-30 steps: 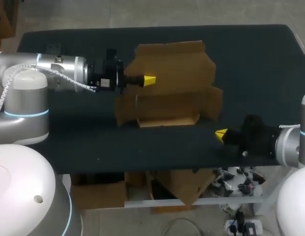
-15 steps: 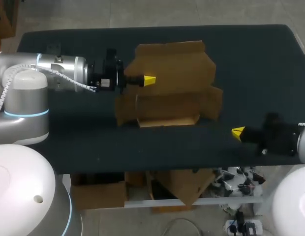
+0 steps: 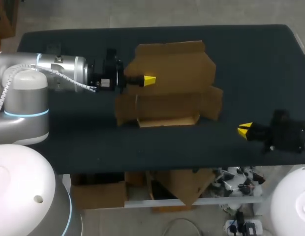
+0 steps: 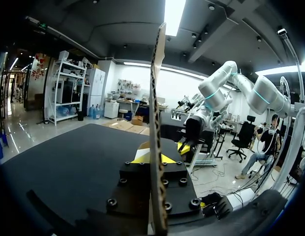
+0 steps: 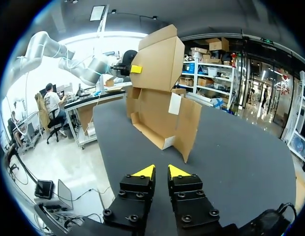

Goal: Assemble the packaging by folding the flat box into shape, placing the metal phone stand inside, and closing the box properly

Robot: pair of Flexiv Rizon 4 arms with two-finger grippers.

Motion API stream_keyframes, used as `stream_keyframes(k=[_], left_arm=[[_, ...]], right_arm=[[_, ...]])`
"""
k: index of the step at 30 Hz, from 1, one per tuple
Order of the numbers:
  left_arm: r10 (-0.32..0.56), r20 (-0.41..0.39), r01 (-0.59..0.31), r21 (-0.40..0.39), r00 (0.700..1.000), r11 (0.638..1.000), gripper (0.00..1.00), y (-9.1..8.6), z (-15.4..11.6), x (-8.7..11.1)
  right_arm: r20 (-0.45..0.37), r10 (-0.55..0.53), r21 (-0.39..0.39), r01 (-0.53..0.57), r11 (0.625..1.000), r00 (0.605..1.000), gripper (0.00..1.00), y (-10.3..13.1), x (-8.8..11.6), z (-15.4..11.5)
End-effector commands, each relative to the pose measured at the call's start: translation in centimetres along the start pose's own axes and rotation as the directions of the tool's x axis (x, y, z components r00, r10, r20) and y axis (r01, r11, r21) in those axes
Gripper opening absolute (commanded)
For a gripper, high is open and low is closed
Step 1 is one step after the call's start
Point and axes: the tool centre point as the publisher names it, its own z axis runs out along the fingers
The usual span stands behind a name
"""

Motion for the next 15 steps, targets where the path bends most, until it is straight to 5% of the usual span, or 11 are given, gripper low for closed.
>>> stream_keyframes(k=[1, 2, 15], left_arm=[[0.0, -0.001, 0.0, 0.0, 1.0, 1.0, 0.0, 0.3, 0.1, 0.0], [0.0, -0.001, 0.0, 0.0, 1.0, 1.0, 0.0, 0.3, 0.1, 0.0], [0.0, -0.001, 0.0, 0.0, 1.0, 1.0, 0.0, 0.3, 0.1, 0.0]], right_arm=[[-0.005, 0.008, -0.002, -0.008, 1.0, 1.0, 0.32, -0.2, -0.5, 0.5], [-0.005, 0.01, -0.001, -0.01, 1.0, 1.0, 0.38, -0.2, -0.6, 0.6], [-0.018, 0.023, -0.004, -0.023, 1.0, 1.0, 0.39, 0.0, -2.4, 2.7]])
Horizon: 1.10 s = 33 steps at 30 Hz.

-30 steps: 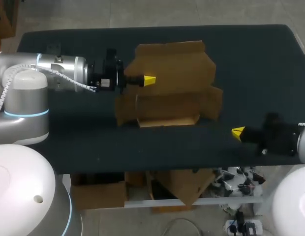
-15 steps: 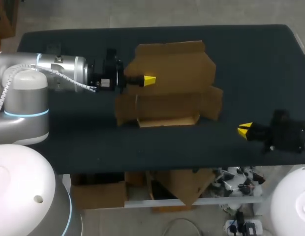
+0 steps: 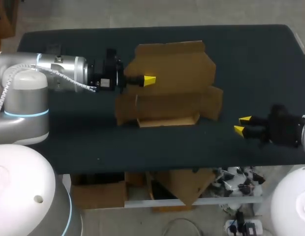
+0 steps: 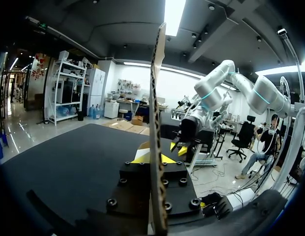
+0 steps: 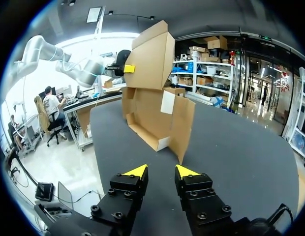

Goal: Assemble the packaging by folding the flat box into shape, placing the metal phone stand inside, and closing the box properly

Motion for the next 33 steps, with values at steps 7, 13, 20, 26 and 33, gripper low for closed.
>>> stream_keyframes(k=[7, 13, 20, 26, 33], left_arm=[[0.0, -0.001, 0.0, 0.0, 1.0, 1.0, 0.0, 0.3, 0.1, 0.0], [0.0, -0.001, 0.0, 0.0, 1.0, 1.0, 0.0, 0.3, 0.1, 0.0], [0.0, -0.001, 0.0, 0.0, 1.0, 1.0, 0.0, 0.3, 0.1, 0.0], [0.0, -0.001, 0.0, 0.0, 1.0, 1.0, 0.0, 0.3, 0.1, 0.0], [0.0, -0.001, 0.0, 0.0, 1.0, 1.0, 0.0, 0.3, 0.1, 0.0]], right_arm=[[-0.032, 0.005, -0.017, -0.005, 1.0, 0.999, 0.39, 0.3, -2.0, 2.6], [-0.053, 0.003, -0.02, -0.004, 1.0, 0.999, 0.42, 0.8, -2.6, 4.4], [-0.069, -0.002, -0.016, 0.001, 1.0, 0.998, 0.42, 1.5, -2.9, 5.8], [-0.075, -0.003, -0.016, 0.002, 1.0, 0.997, 0.42, 1.8, -3.3, 6.7], [-0.084, 0.004, -0.014, -0.005, 1.0, 0.996, 0.41, 2.0, -4.0, 8.0]])
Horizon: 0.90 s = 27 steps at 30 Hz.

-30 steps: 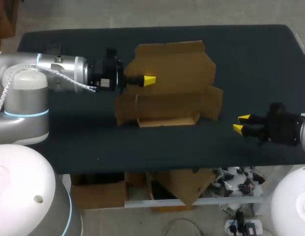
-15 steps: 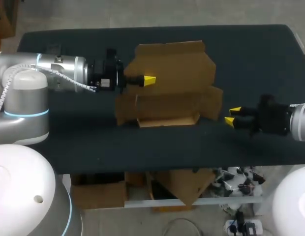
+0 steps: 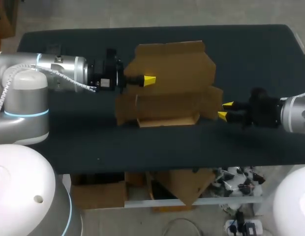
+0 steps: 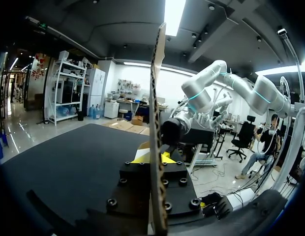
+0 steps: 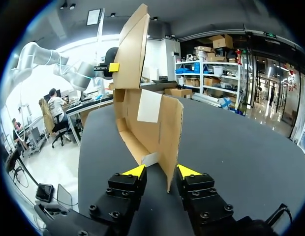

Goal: Assemble the packaging by folding the flat box into shape, placing the metal phone stand inside, and closing the box properly

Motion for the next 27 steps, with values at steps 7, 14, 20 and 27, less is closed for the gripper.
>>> stream_keyframes(k=[7, 14, 20, 27], left_arm=[[0.0, -0.001, 0.0, 0.0, 1.0, 1.0, 0.0, 0.3, 0.1, 0.0], [0.0, -0.001, 0.0, 0.0, 1.0, 1.0, 0.0, 0.3, 0.1, 0.0], [0.0, -0.001, 0.0, 0.0, 1.0, 1.0, 0.0, 0.3, 0.1, 0.0], [0.0, -0.001, 0.0, 0.0, 1.0, 1.0, 0.0, 0.3, 0.1, 0.0]], right_arm=[[-0.009, 0.009, 0.003, -0.009, 1.0, 1.0, 0.36, 0.2, -1.0, 1.8], [-0.008, 0.018, -0.001, -0.018, 1.0, 1.0, 0.29, 0.4, -1.4, 2.5], [-0.003, 0.026, -0.005, -0.026, 1.0, 1.0, 0.0, 0.6, -1.4, 3.1], [0.007, 0.035, -0.014, -0.035, 0.999, 0.999, 0.0, 0.8, -0.7, 3.4]])
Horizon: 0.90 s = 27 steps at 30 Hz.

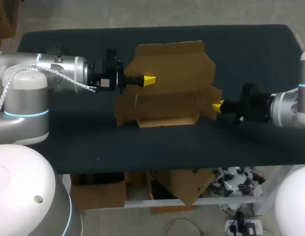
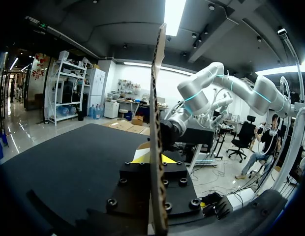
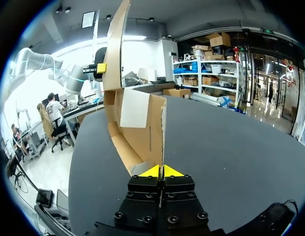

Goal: Assemble the packaging by folding the flat box into shape, placing the metal phone stand inside, and closing the box properly

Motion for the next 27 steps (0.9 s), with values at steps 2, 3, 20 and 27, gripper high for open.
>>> stream_keyframes(k=[2, 3, 20, 27], left_arm=[[0.0, -0.002, 0.0, 0.001, 1.0, 1.0, 0.0, 0.2, 0.1, 0.0], [0.0, -0.002, 0.0, 0.001, 1.0, 1.0, 0.0, 0.2, 0.1, 0.0], [0.0, -0.002, 0.0, 0.001, 1.0, 1.0, 0.0, 0.2, 0.1, 0.0], [0.0, -0.002, 0.0, 0.001, 1.0, 1.0, 0.0, 0.2, 0.1, 0.0]], right_arm=[[0.011, 0.002, -0.004, -0.002, 1.0, 1.0, 0.0, 0.1, 0.8, 0.4], [0.013, 0.004, -0.005, -0.004, 1.0, 1.0, 0.0, 0.2, 0.9, 0.5], [0.047, 0.026, -0.035, -0.024, 0.999, 0.999, 0.24, 0.7, 3.4, 0.5], [0.049, 0.025, -0.04, -0.023, 0.999, 0.998, 0.34, 0.7, 4.4, 0.8]])
